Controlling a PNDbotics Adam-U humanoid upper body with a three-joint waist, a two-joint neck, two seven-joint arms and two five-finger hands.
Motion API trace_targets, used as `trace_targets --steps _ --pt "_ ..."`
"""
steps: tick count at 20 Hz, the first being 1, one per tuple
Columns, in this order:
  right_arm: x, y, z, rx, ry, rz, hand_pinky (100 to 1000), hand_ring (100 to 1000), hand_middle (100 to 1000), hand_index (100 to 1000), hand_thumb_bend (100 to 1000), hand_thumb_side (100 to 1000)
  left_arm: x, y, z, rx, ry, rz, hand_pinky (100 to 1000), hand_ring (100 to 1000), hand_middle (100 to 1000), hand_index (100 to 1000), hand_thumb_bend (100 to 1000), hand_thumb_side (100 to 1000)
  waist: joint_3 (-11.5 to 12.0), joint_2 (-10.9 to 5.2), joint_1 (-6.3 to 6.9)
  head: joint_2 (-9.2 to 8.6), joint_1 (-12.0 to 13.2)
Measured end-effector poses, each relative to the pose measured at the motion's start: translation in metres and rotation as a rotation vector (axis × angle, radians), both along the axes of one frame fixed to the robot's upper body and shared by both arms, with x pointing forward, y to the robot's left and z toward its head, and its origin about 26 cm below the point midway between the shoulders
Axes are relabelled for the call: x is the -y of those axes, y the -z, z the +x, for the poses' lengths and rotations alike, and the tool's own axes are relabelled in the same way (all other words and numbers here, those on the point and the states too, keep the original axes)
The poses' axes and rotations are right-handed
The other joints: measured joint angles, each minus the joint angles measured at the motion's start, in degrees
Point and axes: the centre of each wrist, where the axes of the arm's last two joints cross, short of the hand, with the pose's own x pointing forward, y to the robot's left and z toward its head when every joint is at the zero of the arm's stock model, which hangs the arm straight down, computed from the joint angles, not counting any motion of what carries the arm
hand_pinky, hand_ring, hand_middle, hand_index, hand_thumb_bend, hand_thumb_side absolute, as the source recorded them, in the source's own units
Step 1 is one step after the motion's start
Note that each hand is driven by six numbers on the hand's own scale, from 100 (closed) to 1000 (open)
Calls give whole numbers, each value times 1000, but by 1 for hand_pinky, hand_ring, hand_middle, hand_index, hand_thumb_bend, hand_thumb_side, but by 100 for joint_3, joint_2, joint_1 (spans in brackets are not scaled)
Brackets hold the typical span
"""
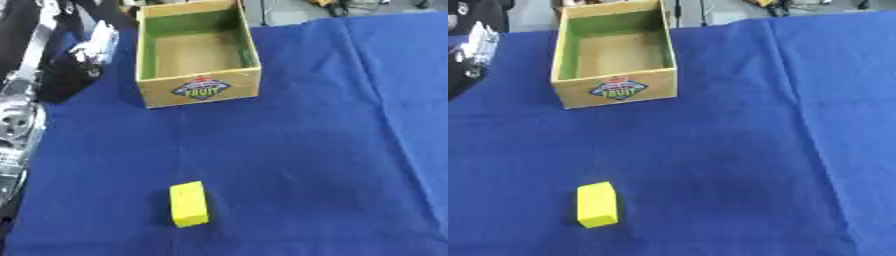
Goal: Pick up objects on the table and place them in the box.
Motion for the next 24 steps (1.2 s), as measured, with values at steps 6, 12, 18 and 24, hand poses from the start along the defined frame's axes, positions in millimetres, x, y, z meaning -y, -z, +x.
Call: trace_targets --steps 6,12,18,24 --pt "0 3 0 -16 -2 -4 716 638 687 801 100 623 15 -13 -3 -252 -44 358 452 576 690 883 512 1000 34 -59 55 7 -55" --pt "0 3 -1 -23 -4 -6 717 641 686 800 100 623 29 -15 -4 -394 -90 625 524 616 739 893 776 1000 36 -109 83 13 -81" --pt "0 3 -1 -26 -5 -10 717 641 685 798 100 626 31 6 -5 -634 -24 744 592 725 851 984 800 1000 30 -114 113 13 -110" --pt "0 2 -1 -29 -6 -11 717 642 685 797 100 629 28 16 -5 -748 3 745 611 721 806 1000 751 1000 68 -168 135 13 -130"
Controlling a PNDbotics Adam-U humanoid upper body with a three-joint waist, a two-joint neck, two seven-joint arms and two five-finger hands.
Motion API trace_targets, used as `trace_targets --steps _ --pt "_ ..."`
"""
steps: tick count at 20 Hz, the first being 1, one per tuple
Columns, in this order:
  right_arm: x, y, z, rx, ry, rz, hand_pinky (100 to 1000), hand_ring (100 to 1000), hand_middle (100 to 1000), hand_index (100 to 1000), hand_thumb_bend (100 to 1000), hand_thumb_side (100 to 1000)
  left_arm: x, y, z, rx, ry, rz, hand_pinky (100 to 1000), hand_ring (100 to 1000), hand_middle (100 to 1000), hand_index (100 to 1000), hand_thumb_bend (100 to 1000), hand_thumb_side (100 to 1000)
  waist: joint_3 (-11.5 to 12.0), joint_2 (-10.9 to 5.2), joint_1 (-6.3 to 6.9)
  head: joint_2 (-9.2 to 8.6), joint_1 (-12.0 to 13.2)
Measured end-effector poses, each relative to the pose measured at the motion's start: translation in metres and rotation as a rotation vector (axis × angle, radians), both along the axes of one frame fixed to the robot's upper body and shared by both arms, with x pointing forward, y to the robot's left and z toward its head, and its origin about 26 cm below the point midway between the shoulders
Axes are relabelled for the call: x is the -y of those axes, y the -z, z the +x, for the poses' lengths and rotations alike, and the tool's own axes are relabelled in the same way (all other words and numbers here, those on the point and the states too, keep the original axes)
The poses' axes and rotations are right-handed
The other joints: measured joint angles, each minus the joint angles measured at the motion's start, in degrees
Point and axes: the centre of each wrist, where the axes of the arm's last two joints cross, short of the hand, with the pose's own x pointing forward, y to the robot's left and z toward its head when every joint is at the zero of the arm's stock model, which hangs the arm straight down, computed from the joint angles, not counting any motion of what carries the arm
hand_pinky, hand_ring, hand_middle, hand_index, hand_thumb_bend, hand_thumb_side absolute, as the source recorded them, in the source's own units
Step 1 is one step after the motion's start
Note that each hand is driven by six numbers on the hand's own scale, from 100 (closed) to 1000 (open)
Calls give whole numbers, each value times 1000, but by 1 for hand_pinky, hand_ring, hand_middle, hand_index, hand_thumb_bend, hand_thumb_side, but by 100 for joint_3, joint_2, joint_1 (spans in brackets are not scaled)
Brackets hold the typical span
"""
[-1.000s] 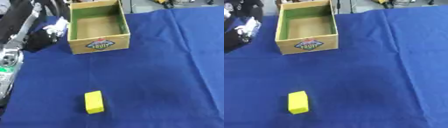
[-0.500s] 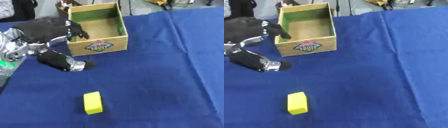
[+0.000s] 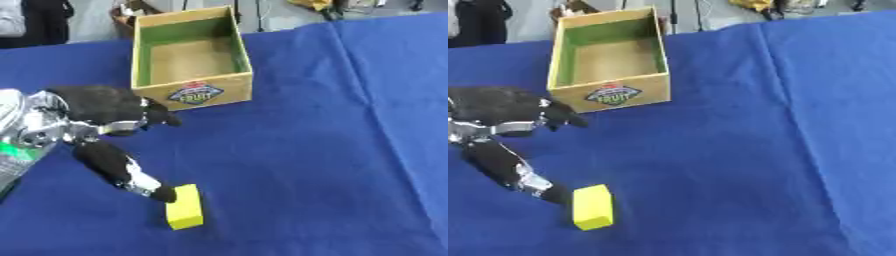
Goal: Pick up objects on the table and place them in the box.
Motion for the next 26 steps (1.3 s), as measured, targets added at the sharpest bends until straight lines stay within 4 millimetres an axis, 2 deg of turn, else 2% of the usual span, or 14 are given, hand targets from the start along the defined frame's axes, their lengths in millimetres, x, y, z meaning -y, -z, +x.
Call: trace_targets --steps 5,12,17,22,26 --pt "0 0 0 -1 0 0 717 642 684 796 100 630 2 11 -1 -55 -6 -6 608 713 782 1000 743 1000 6 -14 -11 0 0" --pt "1 2 -1 -8 3 2 717 642 684 794 100 630 6 25 -1 -85 -41 -39 580 691 735 994 599 1000 63 -49 -19 15 -1" --pt "1 2 -1 -11 6 4 717 643 683 794 100 630 13 41 -3 -66 -68 -55 587 694 725 964 572 1000 72 -49 -30 16 -5" --pt "1 2 -1 -13 8 6 718 643 682 793 100 630 18 56 -5 -39 -80 -43 582 690 710 947 603 988 73 -34 -28 16 -9" --pt "1 2 -1 -15 9 6 718 643 682 791 100 631 23 65 -7 -52 -73 -48 585 693 710 947 590 971 75 -11 -28 16 -11"
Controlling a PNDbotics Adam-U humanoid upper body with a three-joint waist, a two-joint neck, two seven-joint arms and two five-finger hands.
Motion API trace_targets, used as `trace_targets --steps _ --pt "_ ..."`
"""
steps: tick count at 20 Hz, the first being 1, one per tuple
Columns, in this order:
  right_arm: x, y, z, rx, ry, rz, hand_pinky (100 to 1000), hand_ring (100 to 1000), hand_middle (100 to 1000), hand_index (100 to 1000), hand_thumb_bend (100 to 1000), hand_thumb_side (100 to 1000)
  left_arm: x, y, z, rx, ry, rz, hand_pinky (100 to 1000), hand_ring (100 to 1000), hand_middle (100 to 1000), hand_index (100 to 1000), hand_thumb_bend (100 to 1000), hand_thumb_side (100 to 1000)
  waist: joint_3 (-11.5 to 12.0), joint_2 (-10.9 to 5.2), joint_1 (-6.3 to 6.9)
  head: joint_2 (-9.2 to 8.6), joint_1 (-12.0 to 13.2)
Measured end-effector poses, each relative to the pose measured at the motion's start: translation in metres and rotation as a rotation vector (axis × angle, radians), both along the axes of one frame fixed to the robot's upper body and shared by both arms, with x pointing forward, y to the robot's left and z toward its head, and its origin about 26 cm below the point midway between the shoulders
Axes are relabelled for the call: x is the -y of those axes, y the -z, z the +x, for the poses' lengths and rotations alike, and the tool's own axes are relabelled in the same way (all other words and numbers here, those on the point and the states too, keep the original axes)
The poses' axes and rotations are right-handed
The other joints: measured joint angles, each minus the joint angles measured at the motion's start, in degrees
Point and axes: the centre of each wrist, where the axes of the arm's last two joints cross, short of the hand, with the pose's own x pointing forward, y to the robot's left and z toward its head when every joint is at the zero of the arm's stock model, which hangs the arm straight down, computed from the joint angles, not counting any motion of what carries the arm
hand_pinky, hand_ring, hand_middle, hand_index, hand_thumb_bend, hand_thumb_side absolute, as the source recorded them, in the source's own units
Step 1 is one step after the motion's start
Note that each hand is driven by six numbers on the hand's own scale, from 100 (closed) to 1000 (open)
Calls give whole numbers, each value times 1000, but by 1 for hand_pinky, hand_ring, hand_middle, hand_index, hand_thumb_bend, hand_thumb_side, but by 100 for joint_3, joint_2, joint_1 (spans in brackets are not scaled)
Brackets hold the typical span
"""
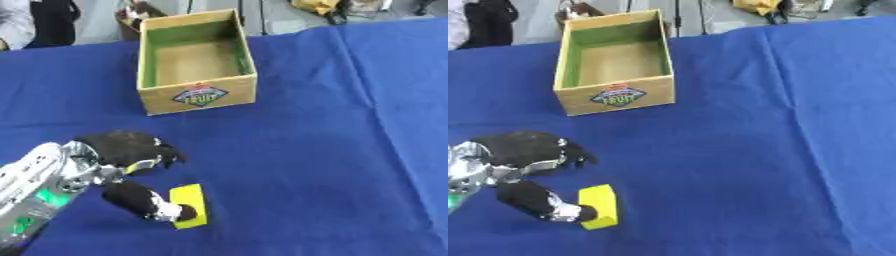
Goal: Pick up objects on the table and place them in the box.
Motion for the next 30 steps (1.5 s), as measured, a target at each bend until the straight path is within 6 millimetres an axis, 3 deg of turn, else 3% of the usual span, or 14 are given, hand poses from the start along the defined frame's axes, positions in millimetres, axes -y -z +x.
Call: trace_targets --steps 14,30 --pt "-1 1 0 -4 0 7 720 644 680 783 100 634 6 11 -3 56 -13 65 576 672 696 926 444 894 -26 56 2 -2 -3" --pt "-3 1 1 -4 -2 15 722 646 679 776 100 637 12 21 -6 88 -37 67 454 567 599 867 421 857 -79 134 20 -10 -13"
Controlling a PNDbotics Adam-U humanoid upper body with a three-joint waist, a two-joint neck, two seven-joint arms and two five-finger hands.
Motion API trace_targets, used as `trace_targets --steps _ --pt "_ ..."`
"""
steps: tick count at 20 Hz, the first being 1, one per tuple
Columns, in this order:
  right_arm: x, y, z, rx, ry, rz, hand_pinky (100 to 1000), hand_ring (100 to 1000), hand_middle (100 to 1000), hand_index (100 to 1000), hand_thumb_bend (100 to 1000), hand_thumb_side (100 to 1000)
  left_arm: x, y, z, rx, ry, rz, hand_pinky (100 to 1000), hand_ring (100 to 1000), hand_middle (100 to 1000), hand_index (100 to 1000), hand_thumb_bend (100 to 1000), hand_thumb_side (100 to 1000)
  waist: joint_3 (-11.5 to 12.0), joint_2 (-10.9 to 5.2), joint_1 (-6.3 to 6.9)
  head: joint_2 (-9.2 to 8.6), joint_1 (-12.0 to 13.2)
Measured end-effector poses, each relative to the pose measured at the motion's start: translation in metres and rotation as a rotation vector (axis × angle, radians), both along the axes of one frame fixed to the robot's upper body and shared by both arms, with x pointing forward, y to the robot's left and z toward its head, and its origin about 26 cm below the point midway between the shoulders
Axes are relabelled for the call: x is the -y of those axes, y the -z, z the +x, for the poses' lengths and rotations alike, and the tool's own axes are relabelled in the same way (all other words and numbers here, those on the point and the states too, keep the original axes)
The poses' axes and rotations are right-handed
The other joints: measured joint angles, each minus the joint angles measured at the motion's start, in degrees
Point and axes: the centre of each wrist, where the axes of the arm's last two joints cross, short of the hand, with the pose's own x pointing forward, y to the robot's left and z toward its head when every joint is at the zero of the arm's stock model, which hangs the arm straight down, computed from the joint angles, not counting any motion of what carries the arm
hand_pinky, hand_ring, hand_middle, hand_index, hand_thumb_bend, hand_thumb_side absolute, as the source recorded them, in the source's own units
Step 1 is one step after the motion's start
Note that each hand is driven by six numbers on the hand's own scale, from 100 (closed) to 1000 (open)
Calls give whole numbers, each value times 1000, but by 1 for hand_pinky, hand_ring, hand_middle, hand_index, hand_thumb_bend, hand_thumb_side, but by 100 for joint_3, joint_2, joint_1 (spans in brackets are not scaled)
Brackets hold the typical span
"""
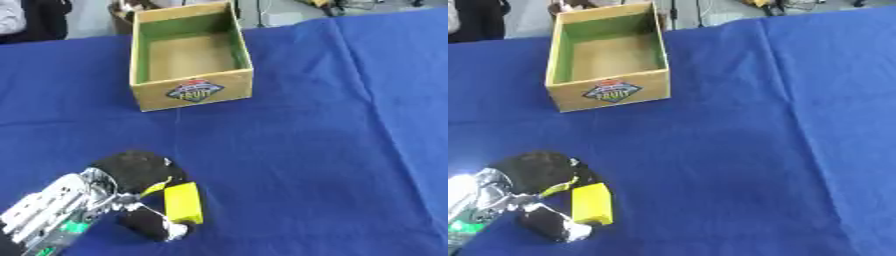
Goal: Pick up objects on the table and place them in the box.
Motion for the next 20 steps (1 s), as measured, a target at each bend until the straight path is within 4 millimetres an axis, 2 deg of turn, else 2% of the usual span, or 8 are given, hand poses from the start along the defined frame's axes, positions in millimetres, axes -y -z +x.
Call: trace_targets --steps 2,4,5,7,10,16,20 --pt "0 0 0 1 0 0 722 646 679 776 100 637 1 1 0 11 3 -1 428 548 574 842 393 852 -2 9 1 -1 0" --pt "0 0 0 0 -1 1 722 646 678 775 100 637 2 1 -1 29 3 -3 317 489 525 801 332 828 -11 10 2 -1 0" --pt "0 0 0 0 -1 1 722 646 677 775 100 637 2 1 -1 37 3 -5 185 444 485 771 282 798 -15 11 4 -1 0" --pt "-1 0 0 0 -1 3 722 646 676 774 100 637 3 1 -1 45 2 -12 115 415 458 743 227 765 -28 12 10 -2 0" --pt "-1 0 0 -1 -2 5 722 647 676 774 100 638 4 2 -2 45 1 -16 100 354 395 688 100 726 -33 19 11 -3 0" --pt "-1 0 0 0 -2 6 723 648 675 773 100 637 4 2 -2 61 -4 -54 100 273 353 544 100 711 -37 39 11 -17 0" --pt "-1 0 0 0 -2 6 723 649 675 772 100 636 6 -3 -1 77 13 -103 100 263 348 559 100 735 -35 42 11 -20 0"
